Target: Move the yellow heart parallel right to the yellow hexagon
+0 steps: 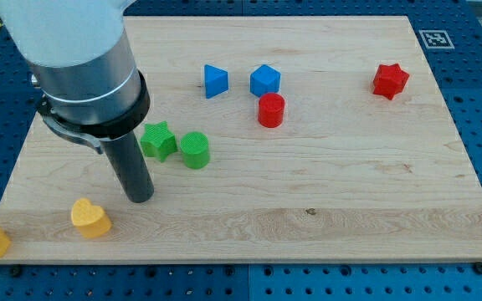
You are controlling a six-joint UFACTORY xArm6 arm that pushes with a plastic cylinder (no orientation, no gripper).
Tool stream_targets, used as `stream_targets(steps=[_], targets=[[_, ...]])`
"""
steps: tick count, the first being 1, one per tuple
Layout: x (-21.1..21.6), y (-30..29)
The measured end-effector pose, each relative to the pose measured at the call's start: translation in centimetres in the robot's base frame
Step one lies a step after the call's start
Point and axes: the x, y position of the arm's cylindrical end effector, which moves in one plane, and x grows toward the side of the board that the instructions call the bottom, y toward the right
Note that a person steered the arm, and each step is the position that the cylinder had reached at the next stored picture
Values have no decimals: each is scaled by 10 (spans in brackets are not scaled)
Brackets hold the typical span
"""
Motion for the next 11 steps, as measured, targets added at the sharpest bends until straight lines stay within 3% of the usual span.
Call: stream_targets(steps=[5, 11], targets=[[14, -98], [10, -65]])
